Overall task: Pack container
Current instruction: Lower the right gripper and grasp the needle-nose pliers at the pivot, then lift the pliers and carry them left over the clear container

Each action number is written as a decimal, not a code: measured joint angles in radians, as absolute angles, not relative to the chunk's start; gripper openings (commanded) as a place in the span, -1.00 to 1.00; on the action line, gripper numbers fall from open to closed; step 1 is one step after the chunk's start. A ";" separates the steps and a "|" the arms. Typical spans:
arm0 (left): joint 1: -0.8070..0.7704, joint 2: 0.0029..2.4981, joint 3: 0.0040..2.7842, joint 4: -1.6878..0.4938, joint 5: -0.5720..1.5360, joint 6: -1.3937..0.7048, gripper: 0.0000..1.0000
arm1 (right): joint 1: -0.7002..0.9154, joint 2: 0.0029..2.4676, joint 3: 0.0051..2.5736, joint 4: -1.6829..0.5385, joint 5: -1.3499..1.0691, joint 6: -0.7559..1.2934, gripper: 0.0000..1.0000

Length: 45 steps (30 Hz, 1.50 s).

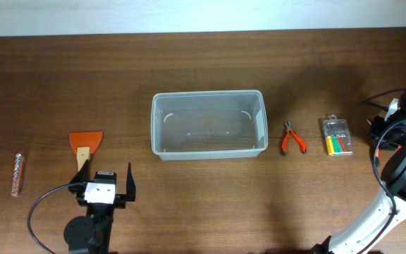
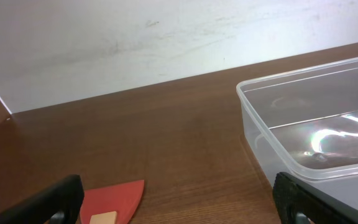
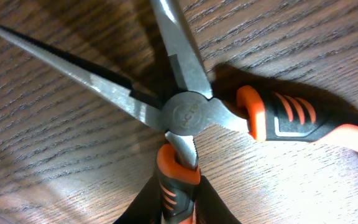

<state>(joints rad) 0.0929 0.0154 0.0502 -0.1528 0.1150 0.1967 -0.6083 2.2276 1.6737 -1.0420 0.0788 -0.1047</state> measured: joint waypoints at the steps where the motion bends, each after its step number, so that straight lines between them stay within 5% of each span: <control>1: 0.093 0.015 0.050 -0.153 0.115 0.197 0.98 | -0.608 2.228 1.674 -1.042 0.079 -0.104 -0.67; 26: 0.093 0.015 0.051 -0.153 0.115 0.197 0.98 | -0.608 2.244 1.712 -1.122 0.078 -0.105 -0.84; 45: 0.093 0.015 0.050 -0.153 0.115 0.197 0.99 | -0.522 2.260 2.271 -1.470 -0.005 -0.104 -0.92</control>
<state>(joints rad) 0.0929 0.0154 0.0502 -0.1528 0.1150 0.1967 -0.5217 2.2601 2.2711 -1.4704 -0.0048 -0.1040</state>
